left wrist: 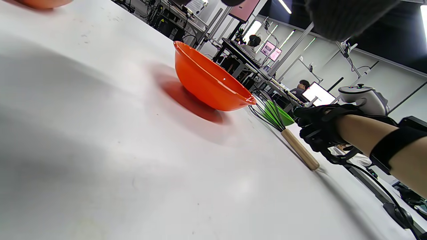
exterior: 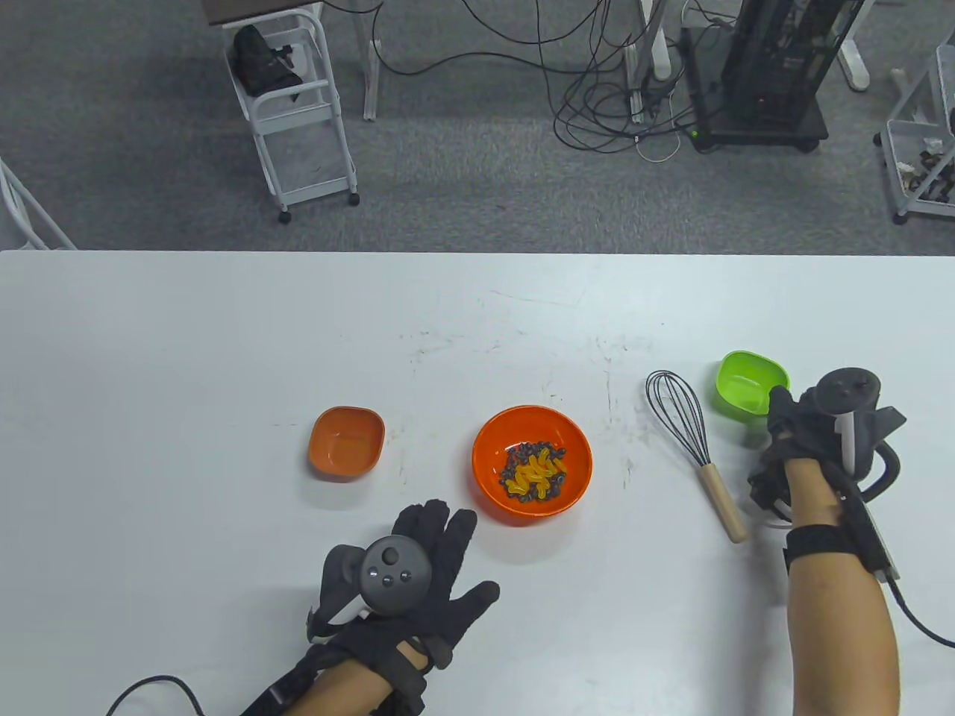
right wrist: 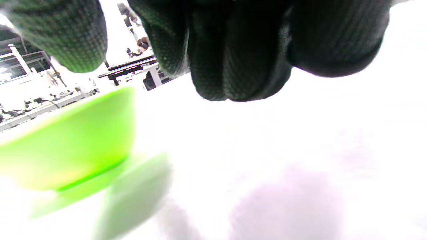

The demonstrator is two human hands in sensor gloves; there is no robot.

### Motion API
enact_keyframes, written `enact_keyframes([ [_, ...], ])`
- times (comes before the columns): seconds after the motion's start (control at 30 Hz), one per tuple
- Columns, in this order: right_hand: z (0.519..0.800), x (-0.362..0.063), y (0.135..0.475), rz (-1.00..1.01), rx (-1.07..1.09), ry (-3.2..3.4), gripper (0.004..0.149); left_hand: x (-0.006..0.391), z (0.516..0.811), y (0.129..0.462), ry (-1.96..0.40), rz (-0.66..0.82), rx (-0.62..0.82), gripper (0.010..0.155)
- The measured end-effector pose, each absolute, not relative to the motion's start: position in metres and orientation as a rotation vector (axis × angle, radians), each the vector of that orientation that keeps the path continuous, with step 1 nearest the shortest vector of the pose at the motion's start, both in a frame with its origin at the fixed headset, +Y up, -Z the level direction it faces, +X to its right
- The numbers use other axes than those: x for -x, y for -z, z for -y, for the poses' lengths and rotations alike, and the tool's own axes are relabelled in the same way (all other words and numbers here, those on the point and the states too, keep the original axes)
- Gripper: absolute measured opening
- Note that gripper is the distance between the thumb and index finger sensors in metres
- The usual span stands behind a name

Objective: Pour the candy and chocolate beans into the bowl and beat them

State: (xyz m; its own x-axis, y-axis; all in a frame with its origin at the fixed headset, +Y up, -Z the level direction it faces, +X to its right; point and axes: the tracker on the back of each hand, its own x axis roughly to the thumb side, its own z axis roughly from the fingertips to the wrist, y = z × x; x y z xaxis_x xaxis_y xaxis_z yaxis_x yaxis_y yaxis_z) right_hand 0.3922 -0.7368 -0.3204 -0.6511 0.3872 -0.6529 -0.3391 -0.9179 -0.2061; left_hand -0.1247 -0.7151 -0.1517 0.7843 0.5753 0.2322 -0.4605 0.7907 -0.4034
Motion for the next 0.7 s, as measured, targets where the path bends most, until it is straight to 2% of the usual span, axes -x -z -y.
enact_keyframes([
  [0.1, 0.725, -0.378, 0.299, 0.069, 0.931, -2.502, 0.083, 0.124, 0.715, 0.151, -0.574, 0.363, 0.332, 0.089],
  [0.2, 0.723, -0.358, 0.275, 0.052, 0.810, -2.511, 0.107, 0.123, 0.715, 0.150, -0.583, 0.369, 0.336, 0.089],
  [0.37, 0.737, -0.323, 0.249, -0.034, 0.718, -2.519, 0.120, 0.123, 0.716, 0.150, -0.587, 0.371, 0.334, 0.088],
  [0.47, 0.746, -0.312, 0.248, -0.140, 0.732, -2.562, 0.118, 0.124, 0.717, 0.151, -0.592, 0.365, 0.342, 0.088],
  [0.57, 0.757, -0.307, 0.252, -0.291, 0.771, -2.621, 0.107, 0.125, 0.717, 0.152, -0.594, 0.361, 0.345, 0.088],
  [0.7, 0.769, -0.306, 0.256, -0.326, 0.830, -2.720, 0.085, 0.125, 0.716, 0.151, -0.597, 0.366, 0.341, 0.088],
])
